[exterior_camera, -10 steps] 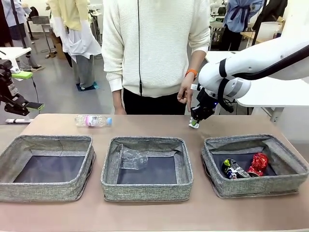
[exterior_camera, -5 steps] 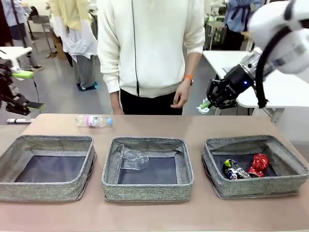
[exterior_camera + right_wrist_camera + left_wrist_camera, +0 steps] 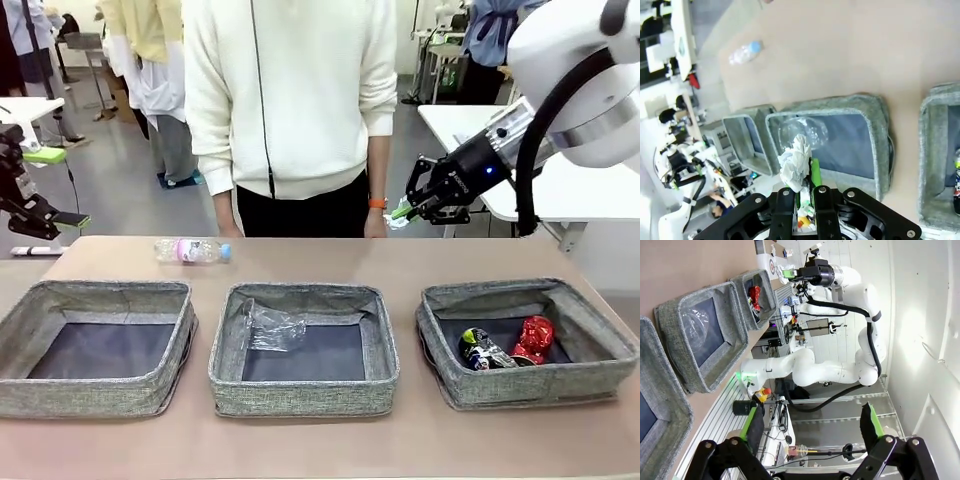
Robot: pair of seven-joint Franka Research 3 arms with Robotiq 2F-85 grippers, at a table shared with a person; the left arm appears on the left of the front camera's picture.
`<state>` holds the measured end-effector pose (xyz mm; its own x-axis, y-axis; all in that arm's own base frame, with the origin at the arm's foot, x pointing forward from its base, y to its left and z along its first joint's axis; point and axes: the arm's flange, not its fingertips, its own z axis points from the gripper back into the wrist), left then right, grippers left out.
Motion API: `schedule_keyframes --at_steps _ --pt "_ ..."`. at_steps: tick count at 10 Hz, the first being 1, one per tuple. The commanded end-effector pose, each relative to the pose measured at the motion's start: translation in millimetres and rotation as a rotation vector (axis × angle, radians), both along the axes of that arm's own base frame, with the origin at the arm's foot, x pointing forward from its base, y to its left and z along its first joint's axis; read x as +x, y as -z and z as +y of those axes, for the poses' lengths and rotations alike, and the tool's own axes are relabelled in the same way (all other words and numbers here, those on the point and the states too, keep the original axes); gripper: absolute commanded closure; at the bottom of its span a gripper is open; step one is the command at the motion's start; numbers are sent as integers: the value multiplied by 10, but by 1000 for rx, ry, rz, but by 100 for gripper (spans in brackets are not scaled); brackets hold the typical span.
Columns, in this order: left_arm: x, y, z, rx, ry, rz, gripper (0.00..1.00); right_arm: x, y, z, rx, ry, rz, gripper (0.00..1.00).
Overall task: Sort the waste into the appropriate baskets.
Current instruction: Pick up the waste item pointed out by the person.
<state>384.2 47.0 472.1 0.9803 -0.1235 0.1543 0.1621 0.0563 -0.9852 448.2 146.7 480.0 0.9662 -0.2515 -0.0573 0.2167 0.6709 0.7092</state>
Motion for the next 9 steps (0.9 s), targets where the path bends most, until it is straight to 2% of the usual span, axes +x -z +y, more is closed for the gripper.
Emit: schedule_keyframes --at_steps 1,2,3,4,5,7,9 --pt "-11 -42 -11 -3 -6 6 0 226 269 417 42 -237 1 89" --pt "-11 -42 -11 -3 -6 6 0 372 42 818 -87 -277 35 89" --pt "-11 -42 -11 -3 -6 6 0 423 -246 1154 -153 -312 5 89" --pt "-11 -42 -11 -3 -6 6 0 403 -481 1484 -248 -333 116 89" --pt "-11 -42 -11 -3 -6 6 0 330 -703 1783 -278 -396 121 89" --pt "-11 -42 -11 -3 -6 6 0 162 -1151 2193 -423 -432 128 89" --pt "-11 -42 -11 -3 -6 6 0 -132 -1609 2457 -607 -488 50 89"
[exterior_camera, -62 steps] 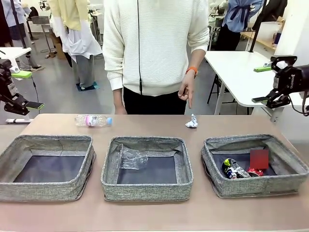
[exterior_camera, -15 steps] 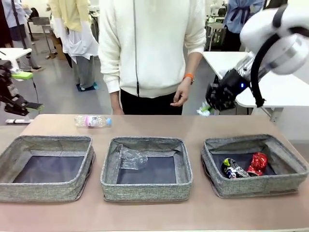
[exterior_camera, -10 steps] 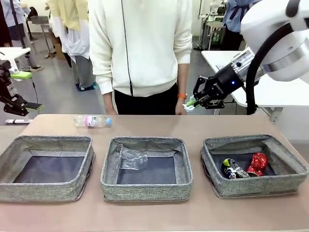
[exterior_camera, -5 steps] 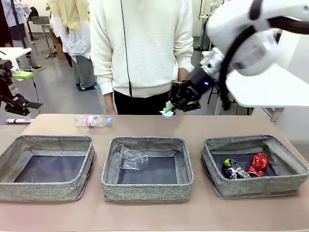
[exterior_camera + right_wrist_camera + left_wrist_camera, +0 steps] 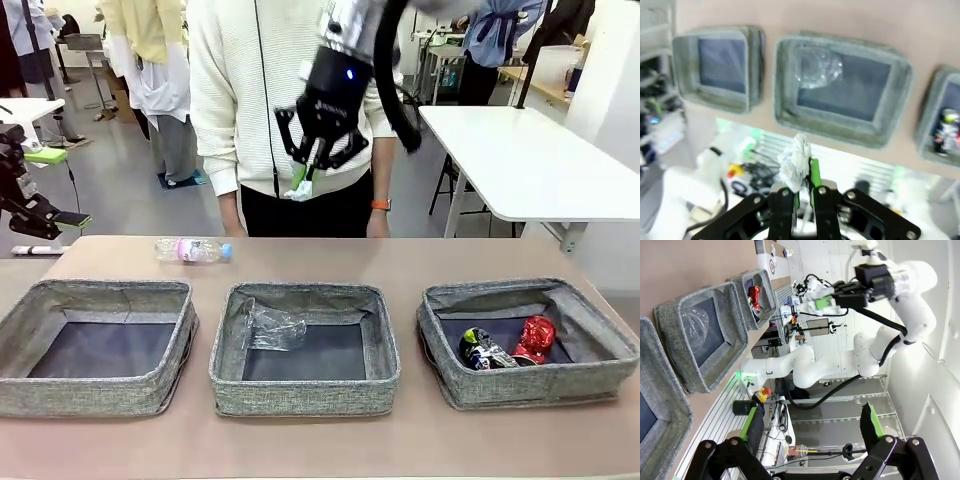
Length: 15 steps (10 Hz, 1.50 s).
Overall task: Sort the waste into the appropriate baskets.
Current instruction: Pick up the waste item pointed out by the person.
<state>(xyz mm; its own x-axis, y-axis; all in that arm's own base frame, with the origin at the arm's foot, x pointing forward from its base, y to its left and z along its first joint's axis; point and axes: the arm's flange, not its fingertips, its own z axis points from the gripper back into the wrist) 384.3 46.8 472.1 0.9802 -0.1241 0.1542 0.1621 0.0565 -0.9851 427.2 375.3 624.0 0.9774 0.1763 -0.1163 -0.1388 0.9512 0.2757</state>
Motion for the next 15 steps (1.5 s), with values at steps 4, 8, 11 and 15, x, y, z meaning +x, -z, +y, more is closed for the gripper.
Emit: schedule_keyframes --at_steps 4,8,11,15 --pt "-12 -42 -9 -3 -7 6 0 -41 -874 287 -221 13 -192 89" --pt "-12 -42 -9 -3 -7 6 0 12 -1044 338 -227 25 -227 89" --pt "-12 -42 -9 -3 -7 6 0 -15 -906 198 -202 -8 -228 89" --pt "-12 -42 -9 -3 -7 6 0 23 -891 216 -204 -3 -230 89"
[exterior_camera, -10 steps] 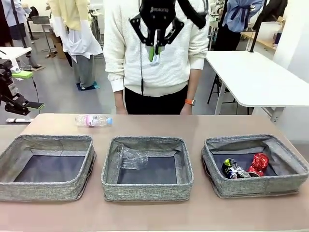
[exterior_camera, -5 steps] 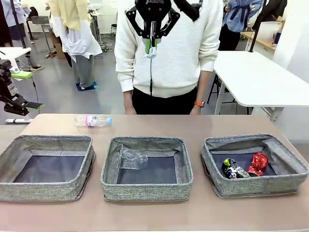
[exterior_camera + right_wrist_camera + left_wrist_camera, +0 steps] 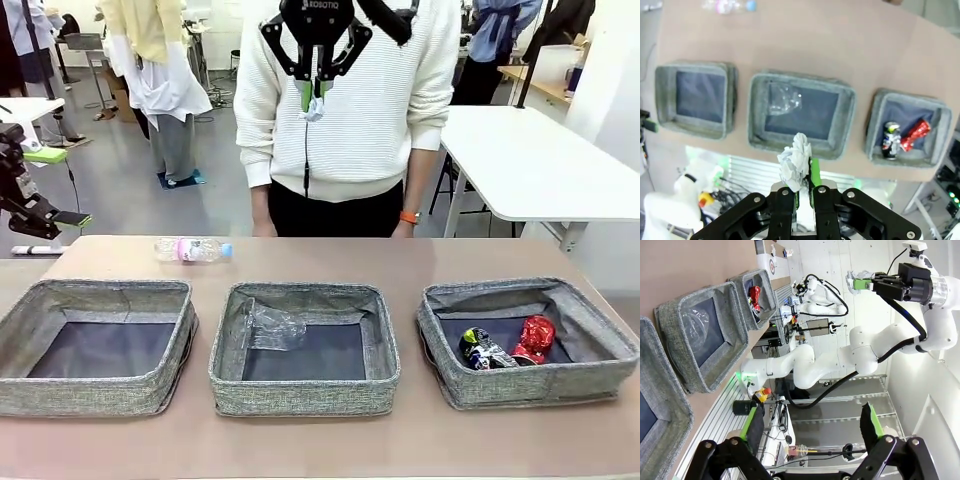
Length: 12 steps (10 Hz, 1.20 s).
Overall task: Sort the waste into the appropriate baskets.
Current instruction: Pick up the waste item pointed out by the person.
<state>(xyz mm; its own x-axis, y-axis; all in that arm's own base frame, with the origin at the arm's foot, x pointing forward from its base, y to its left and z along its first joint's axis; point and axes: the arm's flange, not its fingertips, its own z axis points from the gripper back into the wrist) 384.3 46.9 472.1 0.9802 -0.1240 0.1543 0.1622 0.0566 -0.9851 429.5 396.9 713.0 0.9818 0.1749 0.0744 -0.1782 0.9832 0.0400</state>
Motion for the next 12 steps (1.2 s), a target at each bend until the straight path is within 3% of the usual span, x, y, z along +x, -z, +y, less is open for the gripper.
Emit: schedule_keyframes --at_steps 1,4,6,7,12 --pt "-12 -42 -9 -3 -7 6 0 5 -89 -8 20 10 -57 89" --pt "-12 -42 -9 -3 -7 6 0 -120 -404 -51 24 8 -159 89" --pt "-12 -42 -9 -3 -7 6 0 -109 -408 -24 38 -1 -198 89" --pt "-12 -42 -9 -3 -7 6 0 -127 -402 -84 43 9 -131 89" --pt "-12 -42 -9 -3 -7 6 0 -127 -402 -84 43 9 -131 89"
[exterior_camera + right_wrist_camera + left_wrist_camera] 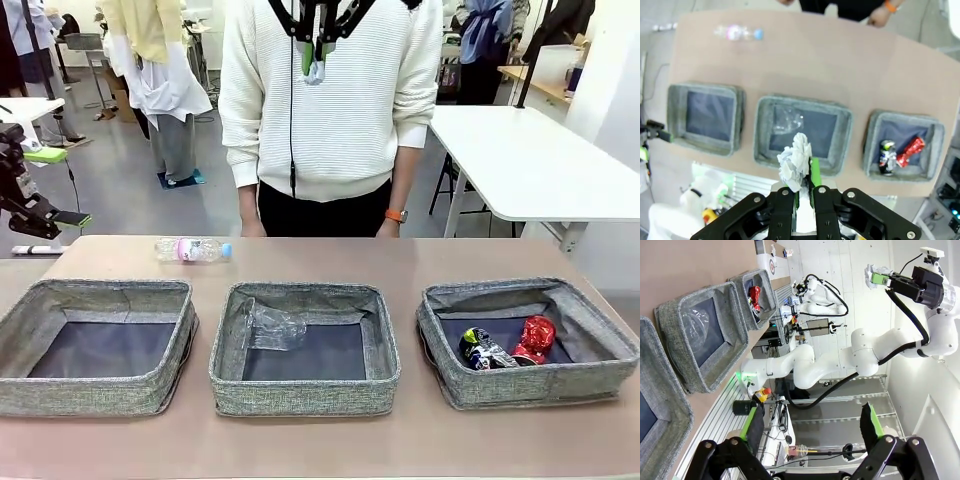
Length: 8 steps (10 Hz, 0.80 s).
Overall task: Sort the waste into the appropriate baskets.
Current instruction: Pick up the waste item pointed out by the person, then place the picked waste into the Fabric basket indicated by the person.
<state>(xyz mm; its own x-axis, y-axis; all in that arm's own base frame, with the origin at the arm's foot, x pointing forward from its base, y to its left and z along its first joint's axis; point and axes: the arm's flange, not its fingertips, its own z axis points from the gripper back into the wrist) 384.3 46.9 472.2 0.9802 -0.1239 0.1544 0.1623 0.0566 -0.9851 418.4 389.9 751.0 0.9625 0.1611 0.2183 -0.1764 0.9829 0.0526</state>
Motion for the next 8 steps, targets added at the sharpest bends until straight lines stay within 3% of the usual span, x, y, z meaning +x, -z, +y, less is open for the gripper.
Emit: schedule_keyframes --at_steps 1,8 --pt "-12 -42 -10 -3 -6 6 0 -16 -22 -15 5 0 10 89" --pt "-12 -42 -10 -3 -6 6 0 -16 -22 -15 5 0 10 89"
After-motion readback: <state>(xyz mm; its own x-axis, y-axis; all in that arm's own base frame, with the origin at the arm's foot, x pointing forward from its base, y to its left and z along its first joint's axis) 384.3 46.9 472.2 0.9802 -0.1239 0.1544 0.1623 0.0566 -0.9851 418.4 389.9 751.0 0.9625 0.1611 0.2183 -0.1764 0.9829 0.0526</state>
